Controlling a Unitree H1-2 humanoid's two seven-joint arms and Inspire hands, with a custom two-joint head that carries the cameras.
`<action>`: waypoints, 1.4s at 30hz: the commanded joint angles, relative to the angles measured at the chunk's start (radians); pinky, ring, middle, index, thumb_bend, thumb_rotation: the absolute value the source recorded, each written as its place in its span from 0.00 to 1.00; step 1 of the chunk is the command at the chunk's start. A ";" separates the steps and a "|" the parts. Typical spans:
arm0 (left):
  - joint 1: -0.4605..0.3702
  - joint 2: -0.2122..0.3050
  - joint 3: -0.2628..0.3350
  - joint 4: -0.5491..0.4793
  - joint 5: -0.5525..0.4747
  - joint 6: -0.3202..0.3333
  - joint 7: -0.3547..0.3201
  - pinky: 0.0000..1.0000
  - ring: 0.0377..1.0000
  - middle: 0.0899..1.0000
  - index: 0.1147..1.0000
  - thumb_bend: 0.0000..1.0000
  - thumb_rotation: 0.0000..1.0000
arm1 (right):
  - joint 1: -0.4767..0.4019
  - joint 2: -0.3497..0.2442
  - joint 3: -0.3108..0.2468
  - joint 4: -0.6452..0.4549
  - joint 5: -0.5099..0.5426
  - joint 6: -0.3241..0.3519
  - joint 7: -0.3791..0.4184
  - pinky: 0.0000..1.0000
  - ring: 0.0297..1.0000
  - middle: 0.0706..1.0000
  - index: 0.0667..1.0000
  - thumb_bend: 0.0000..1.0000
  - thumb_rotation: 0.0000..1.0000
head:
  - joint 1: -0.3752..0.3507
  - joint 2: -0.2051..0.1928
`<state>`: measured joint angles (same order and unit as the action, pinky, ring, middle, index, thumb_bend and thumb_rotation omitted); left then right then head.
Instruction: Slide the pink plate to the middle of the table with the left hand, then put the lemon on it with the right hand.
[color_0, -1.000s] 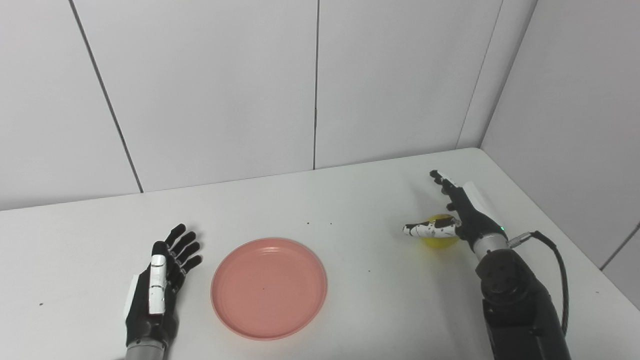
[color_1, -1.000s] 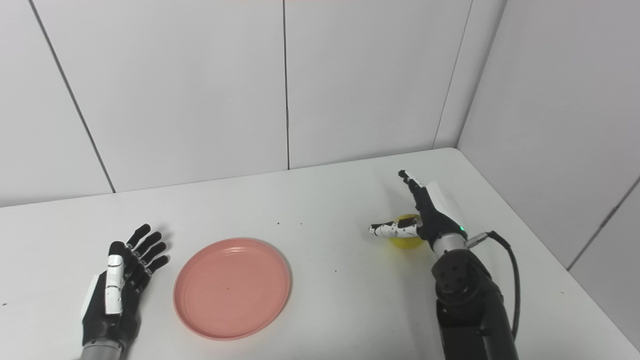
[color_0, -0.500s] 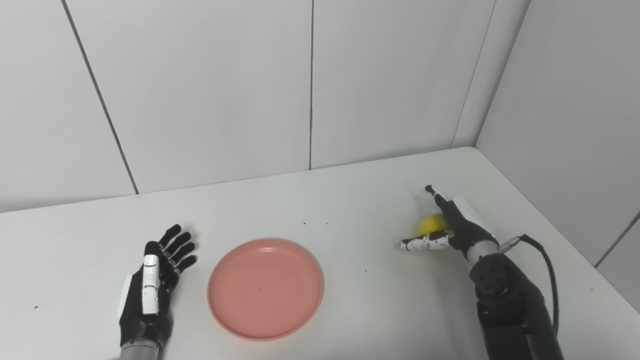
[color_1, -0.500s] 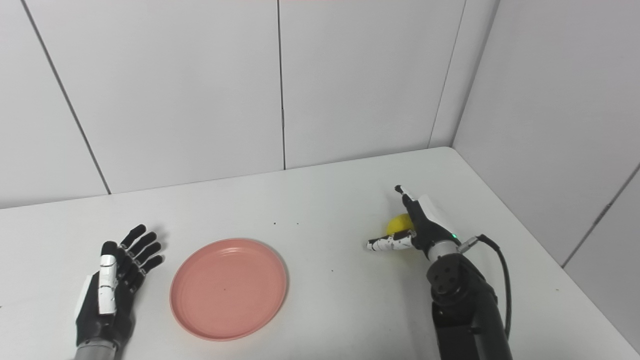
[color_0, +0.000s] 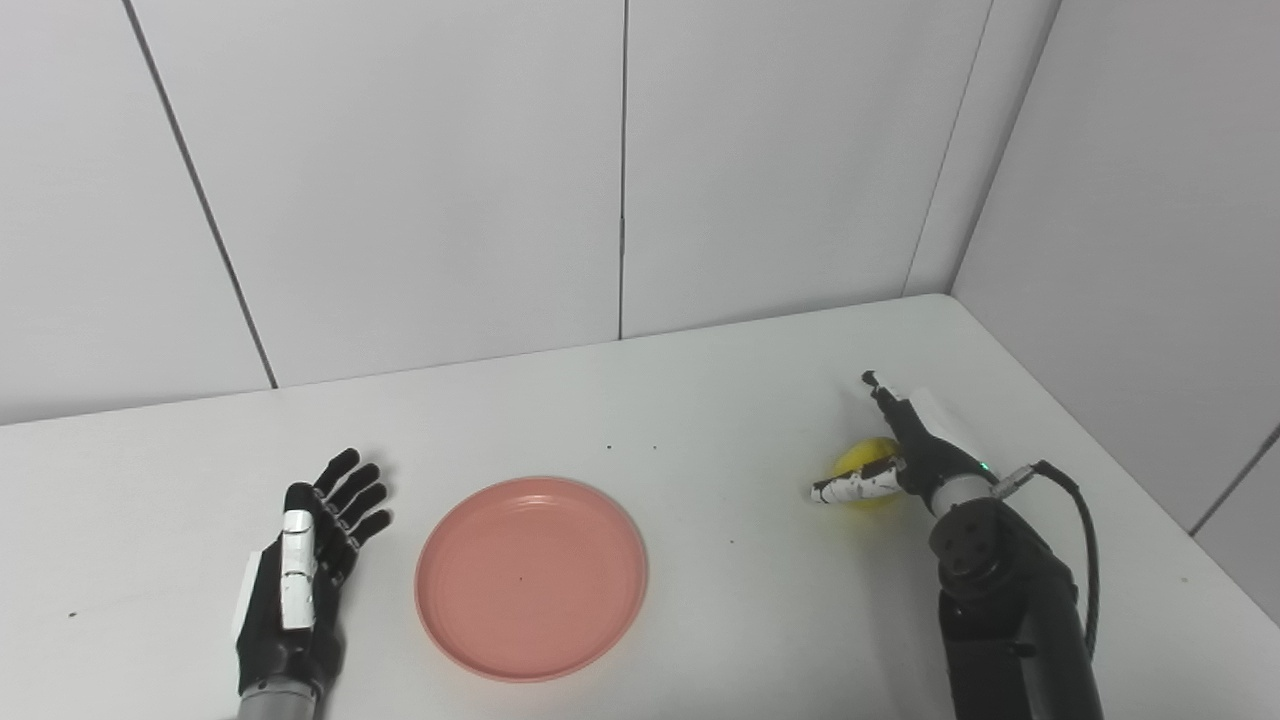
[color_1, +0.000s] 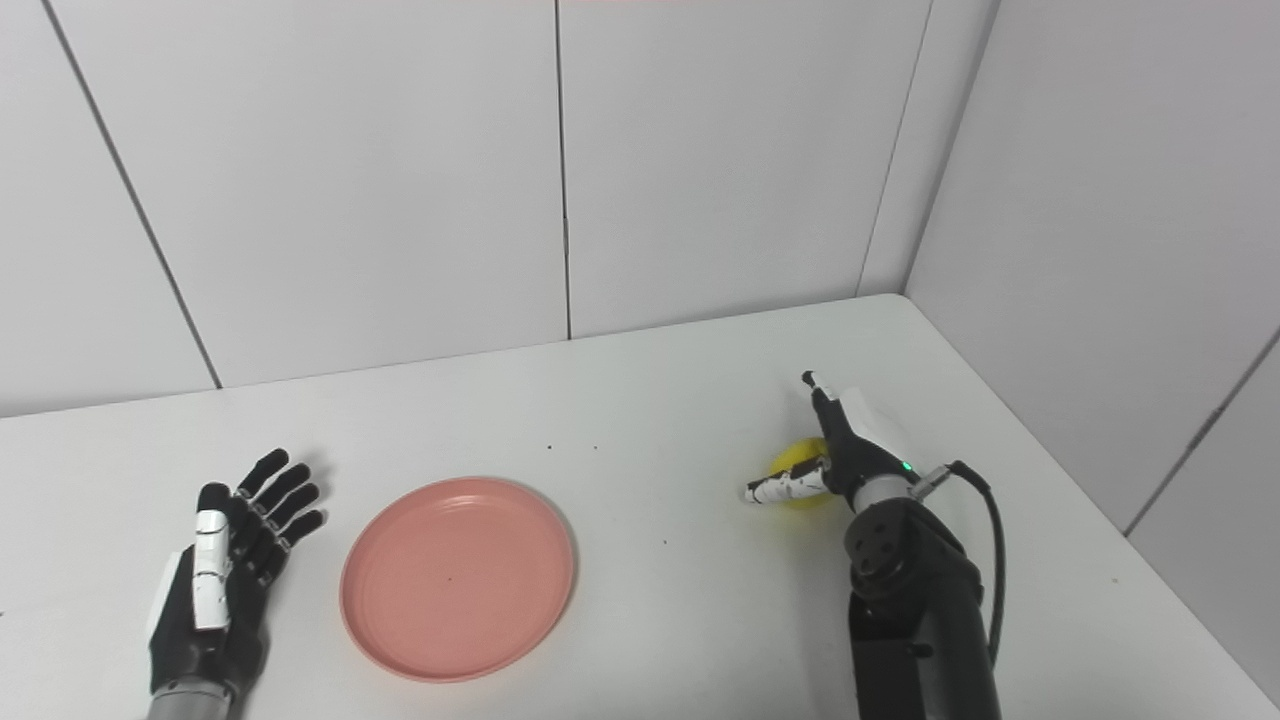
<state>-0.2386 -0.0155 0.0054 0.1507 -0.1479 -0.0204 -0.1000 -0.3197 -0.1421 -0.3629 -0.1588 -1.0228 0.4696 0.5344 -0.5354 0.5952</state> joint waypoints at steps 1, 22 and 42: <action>-0.013 0.000 -0.003 -0.028 -0.005 -0.028 -0.012 0.81 0.83 0.82 0.80 0.68 1.00 | -0.012 0.029 -0.010 -0.009 -0.010 0.000 0.005 0.36 0.52 0.57 0.93 0.91 0.14 | 0.001 -0.001; -0.017 -0.006 -0.003 -0.042 -0.007 -0.014 -0.013 0.82 0.84 0.83 0.81 0.69 1.00 | 0.034 -0.023 0.176 0.041 0.065 -0.001 -0.275 0.31 0.41 0.44 0.45 0.53 0.00 | 0.006 -0.002; -0.008 -0.027 -0.013 -0.071 0.024 -0.006 0.019 0.80 0.84 0.84 0.81 0.68 1.00 | 0.048 -0.013 0.289 -0.090 0.392 -0.169 -0.575 0.38 0.41 0.42 0.49 0.52 0.00 | 0.088 0.003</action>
<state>-0.2308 -0.0351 0.0029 0.1145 -0.1395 -0.0149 -0.0881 -0.2443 -0.1443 -0.0844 -0.2005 -0.6404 0.3468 -0.0305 -0.4587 0.5983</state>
